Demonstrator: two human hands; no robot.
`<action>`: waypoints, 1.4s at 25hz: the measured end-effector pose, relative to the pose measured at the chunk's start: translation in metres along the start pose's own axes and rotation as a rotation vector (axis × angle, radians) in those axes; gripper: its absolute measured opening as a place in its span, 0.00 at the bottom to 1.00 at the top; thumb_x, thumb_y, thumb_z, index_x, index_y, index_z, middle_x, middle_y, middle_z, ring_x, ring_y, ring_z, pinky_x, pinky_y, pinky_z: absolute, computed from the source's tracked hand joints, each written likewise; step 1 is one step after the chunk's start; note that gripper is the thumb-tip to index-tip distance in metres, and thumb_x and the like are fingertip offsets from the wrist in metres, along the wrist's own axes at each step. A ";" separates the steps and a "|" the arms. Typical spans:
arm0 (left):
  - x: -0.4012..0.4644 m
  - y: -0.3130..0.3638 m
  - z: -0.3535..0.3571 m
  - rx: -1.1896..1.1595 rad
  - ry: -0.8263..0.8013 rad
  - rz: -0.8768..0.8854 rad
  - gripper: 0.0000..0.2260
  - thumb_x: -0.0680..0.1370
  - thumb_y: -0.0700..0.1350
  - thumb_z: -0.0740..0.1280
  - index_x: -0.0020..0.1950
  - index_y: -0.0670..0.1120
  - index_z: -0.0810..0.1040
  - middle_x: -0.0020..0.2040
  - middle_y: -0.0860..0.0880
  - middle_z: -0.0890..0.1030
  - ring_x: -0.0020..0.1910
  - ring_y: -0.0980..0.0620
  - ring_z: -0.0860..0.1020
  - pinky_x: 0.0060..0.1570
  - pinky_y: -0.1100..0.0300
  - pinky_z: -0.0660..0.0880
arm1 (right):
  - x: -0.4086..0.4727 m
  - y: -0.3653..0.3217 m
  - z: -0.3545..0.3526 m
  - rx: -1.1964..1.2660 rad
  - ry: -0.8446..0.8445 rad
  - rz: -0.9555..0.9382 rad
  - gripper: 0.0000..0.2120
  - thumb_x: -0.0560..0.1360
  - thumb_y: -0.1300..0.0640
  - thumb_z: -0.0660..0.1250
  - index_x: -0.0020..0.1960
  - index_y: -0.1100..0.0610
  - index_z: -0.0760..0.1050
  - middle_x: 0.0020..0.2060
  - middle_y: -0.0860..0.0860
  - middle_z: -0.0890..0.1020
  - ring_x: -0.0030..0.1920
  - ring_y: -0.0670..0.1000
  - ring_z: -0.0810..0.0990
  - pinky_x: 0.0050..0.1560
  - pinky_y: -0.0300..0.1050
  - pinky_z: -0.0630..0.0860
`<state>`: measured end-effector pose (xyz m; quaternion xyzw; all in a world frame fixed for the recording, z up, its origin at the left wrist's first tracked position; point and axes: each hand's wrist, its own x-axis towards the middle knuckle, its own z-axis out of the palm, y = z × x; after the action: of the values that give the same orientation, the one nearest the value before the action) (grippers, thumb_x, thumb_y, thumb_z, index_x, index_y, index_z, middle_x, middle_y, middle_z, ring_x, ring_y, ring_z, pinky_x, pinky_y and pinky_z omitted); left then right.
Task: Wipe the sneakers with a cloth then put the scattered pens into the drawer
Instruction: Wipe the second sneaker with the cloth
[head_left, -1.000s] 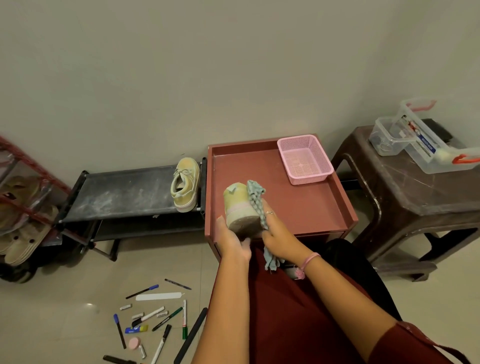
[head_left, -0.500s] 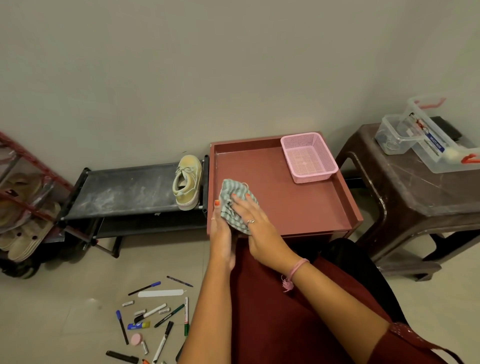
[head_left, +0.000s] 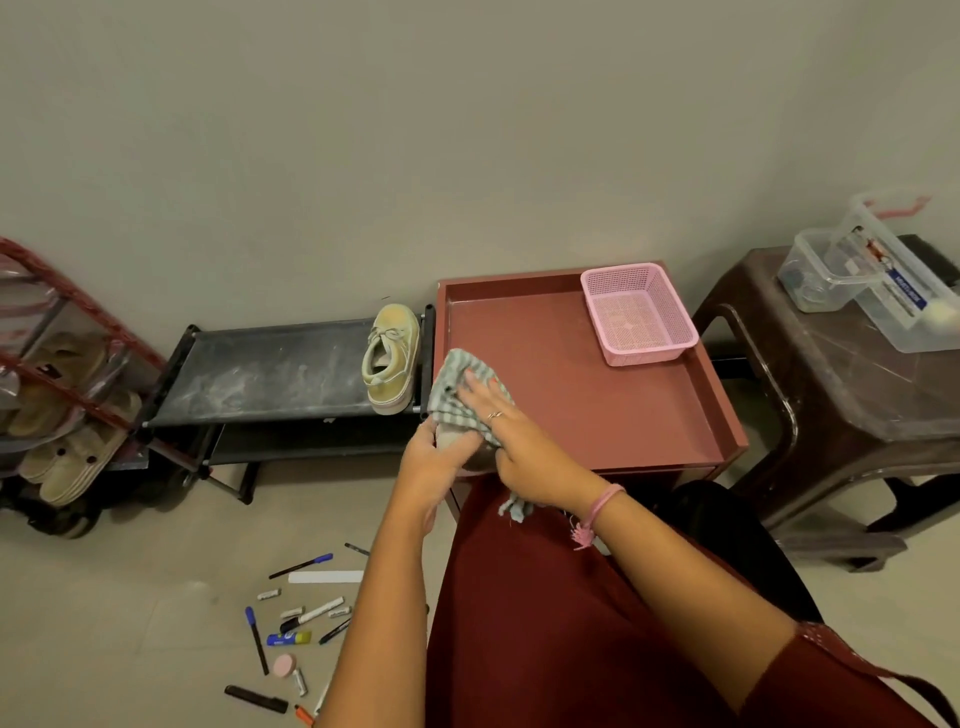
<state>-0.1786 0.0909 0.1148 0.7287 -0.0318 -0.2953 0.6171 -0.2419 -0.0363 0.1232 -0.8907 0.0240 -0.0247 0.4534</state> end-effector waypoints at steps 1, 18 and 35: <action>0.002 0.003 -0.004 0.085 -0.025 0.009 0.13 0.71 0.41 0.71 0.55 0.47 0.78 0.47 0.48 0.84 0.47 0.49 0.83 0.46 0.56 0.80 | -0.002 0.002 0.006 -0.019 0.004 -0.025 0.42 0.69 0.79 0.51 0.77 0.51 0.48 0.77 0.46 0.47 0.76 0.44 0.41 0.73 0.36 0.42; 0.006 -0.009 -0.012 0.184 0.099 0.004 0.33 0.61 0.48 0.77 0.62 0.54 0.67 0.54 0.52 0.79 0.51 0.55 0.79 0.47 0.58 0.77 | 0.009 0.069 0.033 0.014 -0.046 0.433 0.38 0.70 0.74 0.53 0.77 0.59 0.47 0.75 0.48 0.51 0.76 0.49 0.47 0.76 0.46 0.47; 0.023 -0.025 -0.008 0.071 0.092 -0.003 0.34 0.62 0.43 0.78 0.65 0.52 0.68 0.55 0.51 0.80 0.53 0.54 0.80 0.46 0.61 0.77 | 0.029 0.069 0.037 -0.131 -0.069 0.350 0.41 0.71 0.75 0.54 0.77 0.58 0.38 0.75 0.49 0.44 0.76 0.52 0.38 0.76 0.45 0.42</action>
<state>-0.1637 0.0948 0.0837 0.7630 -0.0128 -0.2614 0.5910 -0.2119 -0.0485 0.0463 -0.9008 0.1646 0.0870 0.3924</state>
